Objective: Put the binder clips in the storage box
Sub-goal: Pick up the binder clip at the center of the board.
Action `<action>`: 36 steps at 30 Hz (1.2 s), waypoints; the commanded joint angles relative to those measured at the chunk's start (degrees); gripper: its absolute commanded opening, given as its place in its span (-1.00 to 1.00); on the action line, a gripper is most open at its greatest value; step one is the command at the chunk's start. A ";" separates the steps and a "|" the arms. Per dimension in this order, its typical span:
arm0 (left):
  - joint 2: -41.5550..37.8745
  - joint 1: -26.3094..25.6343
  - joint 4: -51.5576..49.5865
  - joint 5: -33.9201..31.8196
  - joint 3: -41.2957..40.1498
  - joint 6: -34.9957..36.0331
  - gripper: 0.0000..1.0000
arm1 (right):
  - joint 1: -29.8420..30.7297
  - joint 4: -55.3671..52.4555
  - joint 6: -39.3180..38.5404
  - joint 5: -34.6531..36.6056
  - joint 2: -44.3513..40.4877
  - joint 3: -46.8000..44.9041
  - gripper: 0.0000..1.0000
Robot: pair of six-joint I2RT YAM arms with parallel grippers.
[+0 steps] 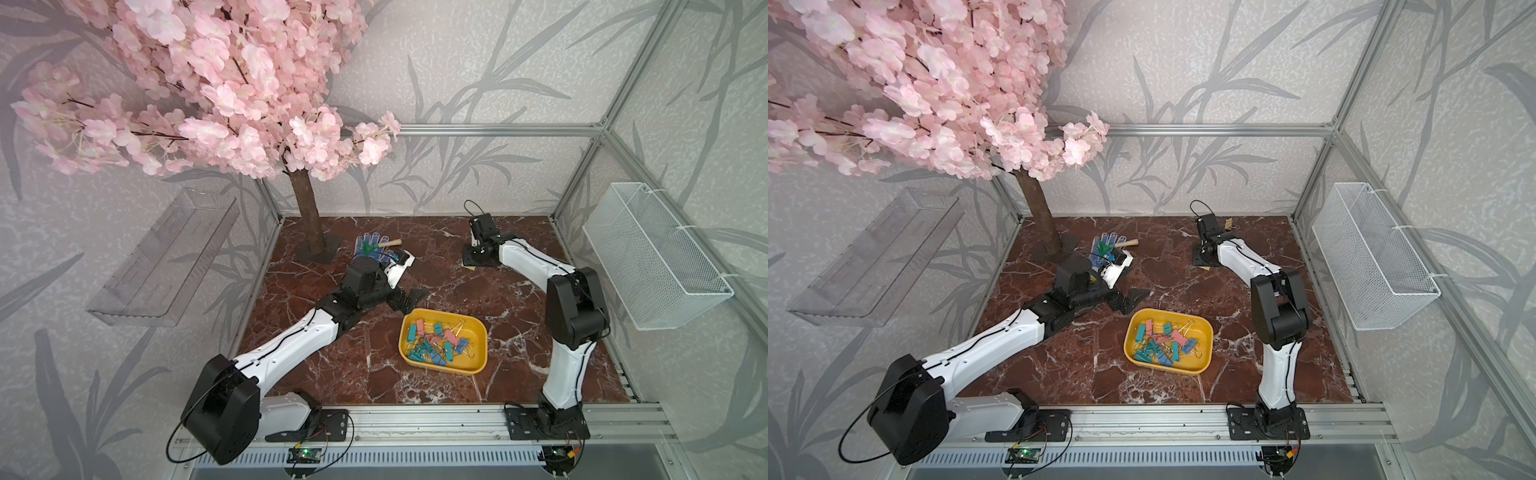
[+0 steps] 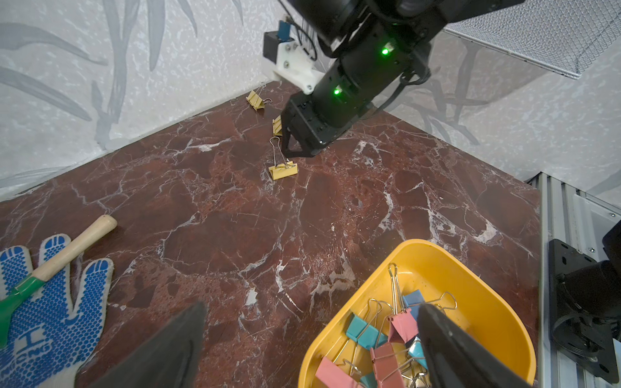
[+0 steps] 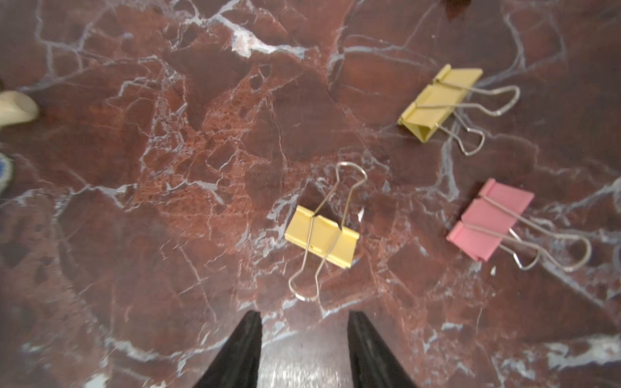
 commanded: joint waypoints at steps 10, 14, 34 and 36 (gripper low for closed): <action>0.02 -0.20 -0.39 -0.15 0.63 0.50 1.00 | 4.46 -15.37 -16.14 17.08 12.34 16.03 0.06; 0.06 -0.24 -0.57 -0.31 0.72 0.60 1.00 | 4.57 -18.65 -16.32 17.71 15.75 19.45 0.00; 0.12 -0.20 -0.71 -0.26 0.81 0.44 1.00 | 5.89 -18.04 -13.78 16.62 7.25 13.13 -1.00; 0.04 -0.25 -0.71 -0.11 0.83 0.41 1.00 | 5.85 -17.82 -11.46 14.56 2.21 9.89 -1.00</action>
